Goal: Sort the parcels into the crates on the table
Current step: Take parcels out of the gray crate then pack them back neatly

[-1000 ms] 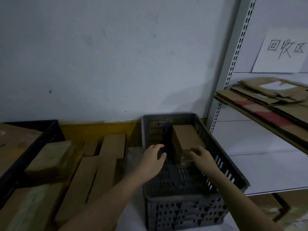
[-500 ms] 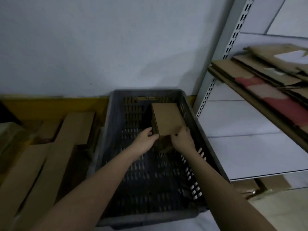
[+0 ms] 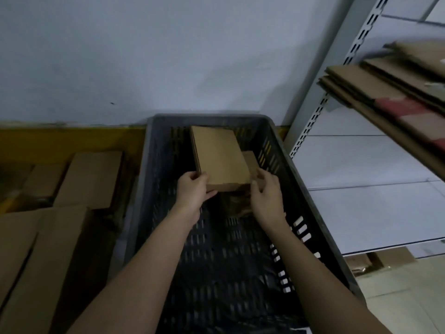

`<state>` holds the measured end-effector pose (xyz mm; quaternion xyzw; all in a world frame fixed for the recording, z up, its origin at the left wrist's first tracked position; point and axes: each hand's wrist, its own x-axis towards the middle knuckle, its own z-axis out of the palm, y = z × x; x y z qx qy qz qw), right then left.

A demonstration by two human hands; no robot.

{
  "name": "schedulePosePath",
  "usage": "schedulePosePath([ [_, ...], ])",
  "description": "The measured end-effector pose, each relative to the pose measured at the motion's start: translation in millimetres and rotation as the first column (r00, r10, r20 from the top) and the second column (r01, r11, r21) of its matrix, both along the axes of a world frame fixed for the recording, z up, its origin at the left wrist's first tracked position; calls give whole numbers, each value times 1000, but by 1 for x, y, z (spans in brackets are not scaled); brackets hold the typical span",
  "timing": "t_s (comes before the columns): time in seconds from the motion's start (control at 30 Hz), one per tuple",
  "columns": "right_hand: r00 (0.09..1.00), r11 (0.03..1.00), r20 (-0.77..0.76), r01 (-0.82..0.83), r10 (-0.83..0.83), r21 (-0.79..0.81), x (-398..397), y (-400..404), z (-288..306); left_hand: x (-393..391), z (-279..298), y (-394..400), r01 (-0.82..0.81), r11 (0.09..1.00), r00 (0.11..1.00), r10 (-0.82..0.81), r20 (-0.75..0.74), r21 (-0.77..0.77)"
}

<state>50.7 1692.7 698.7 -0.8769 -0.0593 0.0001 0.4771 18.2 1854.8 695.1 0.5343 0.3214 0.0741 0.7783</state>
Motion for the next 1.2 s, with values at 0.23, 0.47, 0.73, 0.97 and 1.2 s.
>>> schedulePosePath([
  [0.23,969,980,-219,73,-113,-184,17,0,-15,0,16,14,-187,977,978,176,112,98],
  [0.47,882,963,-427,257,-199,82,32,2,-40,-6,23,11,-186,983,967,185,175,-13],
  [0.73,889,954,-416,270,-193,134,18,-2,-20,-28,54,30,-209,978,945,209,251,-27],
  [0.97,928,908,-371,165,-11,385,6,27,43,-96,95,114,-394,917,893,364,266,68],
  [1.2,884,726,-330,-15,331,687,-14,89,98,-175,86,168,-492,838,870,484,96,236],
])
